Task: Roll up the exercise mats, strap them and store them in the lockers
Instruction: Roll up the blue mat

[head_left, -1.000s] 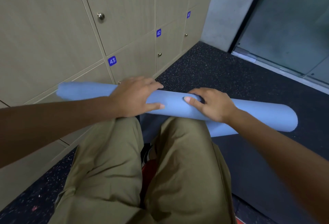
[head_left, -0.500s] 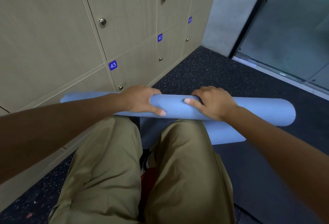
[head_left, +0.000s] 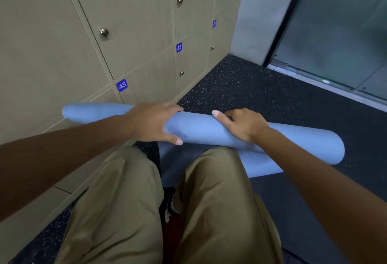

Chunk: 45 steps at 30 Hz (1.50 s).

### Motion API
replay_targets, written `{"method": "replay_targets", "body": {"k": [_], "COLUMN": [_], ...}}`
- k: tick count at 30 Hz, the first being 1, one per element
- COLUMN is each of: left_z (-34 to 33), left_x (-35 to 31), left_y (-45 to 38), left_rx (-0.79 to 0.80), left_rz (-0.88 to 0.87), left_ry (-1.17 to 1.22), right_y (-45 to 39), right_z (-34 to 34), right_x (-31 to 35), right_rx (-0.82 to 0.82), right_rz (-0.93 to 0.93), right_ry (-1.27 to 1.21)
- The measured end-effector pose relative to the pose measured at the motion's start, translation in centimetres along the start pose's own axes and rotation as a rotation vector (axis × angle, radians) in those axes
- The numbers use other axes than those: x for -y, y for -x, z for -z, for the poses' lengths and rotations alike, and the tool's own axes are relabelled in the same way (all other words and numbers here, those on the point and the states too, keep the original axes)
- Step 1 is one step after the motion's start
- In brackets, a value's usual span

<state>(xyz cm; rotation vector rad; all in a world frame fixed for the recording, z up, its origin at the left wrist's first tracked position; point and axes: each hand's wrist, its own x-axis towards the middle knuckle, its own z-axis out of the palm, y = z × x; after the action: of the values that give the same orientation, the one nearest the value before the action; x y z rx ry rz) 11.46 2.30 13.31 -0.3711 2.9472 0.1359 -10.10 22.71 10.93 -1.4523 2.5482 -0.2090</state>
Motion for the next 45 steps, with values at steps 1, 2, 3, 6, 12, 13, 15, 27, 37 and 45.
{"method": "replay_targets", "body": {"k": [1, 2, 3, 6, 12, 13, 15, 27, 37, 45], "left_z": [-0.6, -1.3, -2.0, -3.3, -2.3, -1.9, -0.8, 11.1, 21.0, 27.4], "left_x": [0.2, 0.5, 0.9, 1.7, 1.7, 1.7, 2.0, 4.4, 4.8, 2.7], "left_y": [0.2, 0.2, 0.2, -0.2, -1.4, -1.7, -2.4, -0.9, 5.5, 15.1], "left_rx": [-0.076, -0.143, -0.197, -0.244, -0.098, -0.071, -0.052, -0.05, -0.126, -0.146], "left_rz": [-0.035, -0.075, -0.106, -0.112, -0.036, -0.023, 0.002, 0.061, 0.12, 0.111], "left_ry": [-0.091, -0.181, -0.25, -0.288, -0.131, -0.13, -0.114, 0.066, 0.0, 0.082], "right_y": [-0.4, -0.7, -1.2, -2.7, -3.7, -3.4, -2.9, -1.6, -0.1, 6.9], "right_z": [0.2, 0.3, 0.4, 0.4, 0.0, 0.1, 0.5, 8.7, 16.1, 22.9], "right_x": [-0.1, -0.2, -0.2, -0.2, -0.4, -0.4, -0.7, -2.6, 4.0, 10.0], "right_rx": [0.045, 0.083, 0.123, 0.254, 0.166, 0.073, -0.133, -0.249, -0.417, -0.442], "right_rz": [-0.009, -0.01, -0.011, -0.021, -0.013, 0.015, 0.124, 0.251, 0.208, 0.284], "right_ry": [-0.039, -0.064, -0.078, -0.097, -0.163, -0.158, -0.031, 0.359, 0.363, 0.375]}}
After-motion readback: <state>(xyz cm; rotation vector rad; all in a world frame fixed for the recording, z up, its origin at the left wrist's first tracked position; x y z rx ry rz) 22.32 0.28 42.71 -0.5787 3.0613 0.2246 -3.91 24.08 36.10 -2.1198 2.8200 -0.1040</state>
